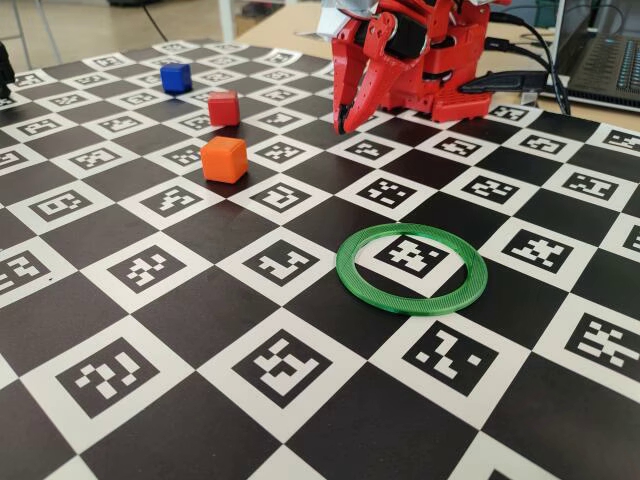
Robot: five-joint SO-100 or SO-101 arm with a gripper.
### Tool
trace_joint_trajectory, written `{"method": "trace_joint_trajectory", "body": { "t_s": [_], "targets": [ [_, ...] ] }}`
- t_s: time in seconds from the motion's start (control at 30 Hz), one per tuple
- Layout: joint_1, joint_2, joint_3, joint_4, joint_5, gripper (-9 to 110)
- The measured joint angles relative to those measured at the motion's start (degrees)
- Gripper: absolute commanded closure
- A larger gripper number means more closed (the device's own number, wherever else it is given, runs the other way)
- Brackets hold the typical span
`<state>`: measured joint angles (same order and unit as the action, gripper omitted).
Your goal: Grab the red cube then put it in the green circle then put the blue cube on top and finally the orange cube on top
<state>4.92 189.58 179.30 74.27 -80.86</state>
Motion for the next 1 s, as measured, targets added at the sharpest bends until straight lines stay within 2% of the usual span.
{"method": "trace_joint_trajectory", "body": {
  "t_s": [0.7, 0.83, 1.0],
  "targets": [
    [-0.3, 0.0, -0.2, -1.0, 0.8, 108],
    [-0.4, -3.3, -4.1, -3.6, 6.1, 108],
    [-0.4, -15.2, -21.6, -2.0, 18.5, 108]
  ]
}}
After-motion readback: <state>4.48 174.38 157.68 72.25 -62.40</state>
